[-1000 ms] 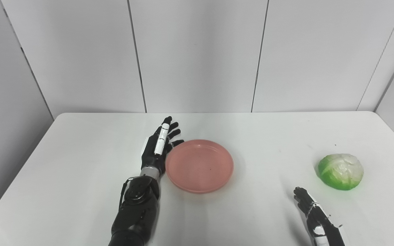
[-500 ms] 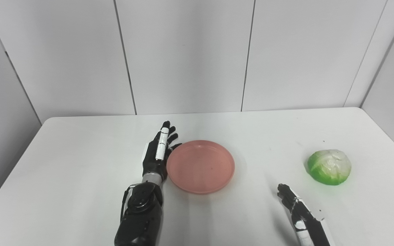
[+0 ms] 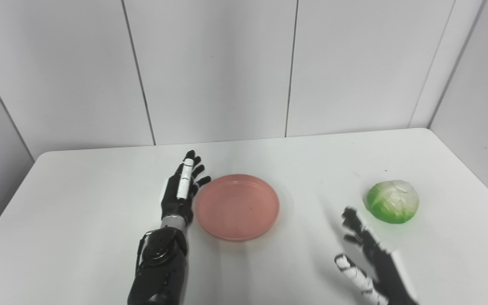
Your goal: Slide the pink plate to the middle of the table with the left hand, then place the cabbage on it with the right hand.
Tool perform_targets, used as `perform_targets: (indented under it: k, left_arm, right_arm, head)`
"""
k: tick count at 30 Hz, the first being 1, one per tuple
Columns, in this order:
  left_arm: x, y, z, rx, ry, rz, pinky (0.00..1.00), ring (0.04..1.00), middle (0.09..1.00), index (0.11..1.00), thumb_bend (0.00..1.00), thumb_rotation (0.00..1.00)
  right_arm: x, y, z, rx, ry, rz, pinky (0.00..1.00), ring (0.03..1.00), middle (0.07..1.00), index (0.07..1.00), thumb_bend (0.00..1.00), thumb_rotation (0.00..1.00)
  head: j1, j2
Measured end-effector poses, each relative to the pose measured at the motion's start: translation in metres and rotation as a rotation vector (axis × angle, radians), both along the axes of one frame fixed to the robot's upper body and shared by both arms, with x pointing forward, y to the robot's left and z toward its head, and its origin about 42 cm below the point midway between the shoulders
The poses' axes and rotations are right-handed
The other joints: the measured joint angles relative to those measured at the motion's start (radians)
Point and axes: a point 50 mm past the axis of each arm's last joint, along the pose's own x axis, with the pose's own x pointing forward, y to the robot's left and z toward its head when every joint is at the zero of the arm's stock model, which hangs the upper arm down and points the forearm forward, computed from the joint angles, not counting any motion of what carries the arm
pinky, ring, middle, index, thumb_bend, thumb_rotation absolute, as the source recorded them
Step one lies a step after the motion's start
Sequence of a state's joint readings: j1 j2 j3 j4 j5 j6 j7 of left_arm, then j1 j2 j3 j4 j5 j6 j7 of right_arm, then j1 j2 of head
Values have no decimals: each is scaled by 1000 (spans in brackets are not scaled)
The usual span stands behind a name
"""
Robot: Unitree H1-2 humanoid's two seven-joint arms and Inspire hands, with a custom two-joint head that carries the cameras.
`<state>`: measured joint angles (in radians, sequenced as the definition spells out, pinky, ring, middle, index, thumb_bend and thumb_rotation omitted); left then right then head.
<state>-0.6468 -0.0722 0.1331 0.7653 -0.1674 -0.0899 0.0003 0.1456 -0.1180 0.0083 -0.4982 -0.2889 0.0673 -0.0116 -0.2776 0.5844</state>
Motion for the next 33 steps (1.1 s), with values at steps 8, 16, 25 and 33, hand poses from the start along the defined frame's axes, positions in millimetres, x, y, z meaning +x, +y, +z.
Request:
perform_targets:
  k: [8,16,25,33]
  left_arm:
    - [6,4,-1,15,-14,-9,735,896,906,890,729,827]
    - [10,8,-3,6,-14,-1,737,896,898,876,737,805]
    - [11,7,-2,10,-23,-13,752,904,903,878,733,814]
    - [12,8,-2,16,-22,-16,761,905,916,904,717,818]
  right_arm:
    - [35,-48,102,-391,-18,-15,736,901,952,903,1000,694]
    - [66,-75,166,-688,53,27,755,936,979,931,1000,584]
    - [125,-96,189,-956,340,26,773,996,1000,932,1000,509]
    - [174,-106,166,-1111,636,56,751,961,1000,932,1000,454]
  head:
    - [-23,-15]
    - [-34,-20]
    - [-34,-18]
    - [-34,-14]
